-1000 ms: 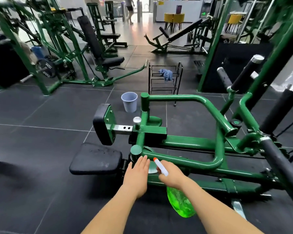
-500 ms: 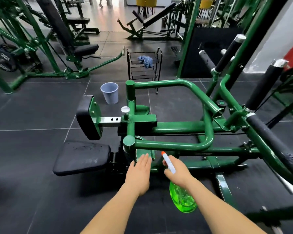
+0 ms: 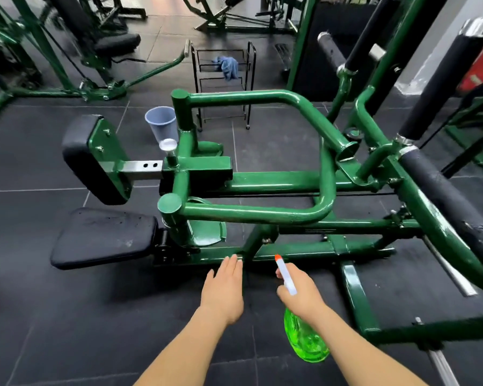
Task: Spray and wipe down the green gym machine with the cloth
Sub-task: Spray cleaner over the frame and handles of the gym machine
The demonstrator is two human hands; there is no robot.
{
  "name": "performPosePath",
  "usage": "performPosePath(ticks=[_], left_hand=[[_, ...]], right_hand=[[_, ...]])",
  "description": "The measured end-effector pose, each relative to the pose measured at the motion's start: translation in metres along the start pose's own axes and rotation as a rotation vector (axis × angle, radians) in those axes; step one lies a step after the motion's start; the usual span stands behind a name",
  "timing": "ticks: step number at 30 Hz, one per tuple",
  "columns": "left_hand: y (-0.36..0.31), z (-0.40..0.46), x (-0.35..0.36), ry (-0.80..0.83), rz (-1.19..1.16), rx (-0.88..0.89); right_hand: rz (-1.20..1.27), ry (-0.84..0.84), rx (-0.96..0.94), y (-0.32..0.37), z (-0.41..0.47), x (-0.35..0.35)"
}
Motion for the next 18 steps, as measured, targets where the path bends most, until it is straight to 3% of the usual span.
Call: performPosePath(ticks=[10, 18], left_hand=[[-0.018, 0.054, 0.109, 0.110, -0.103, -0.030], [-0.007, 0.110, 0.146, 0.085, -0.215, -0.086]], right_hand=[[-0.025, -0.030, 0.161, -0.108, 0.055, 0.057], [-0.088, -0.090, 0.159, -0.130, 0.131, 0.076]])
Point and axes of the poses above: each hand's wrist, its own z-axis towards the middle knuckle, its own x-axis out of the palm, y = z × x, the point moved 10 cm from there along z, towards the middle knuckle, and after that the axes turned 2 degrees about -z, right-handed, at the moved point
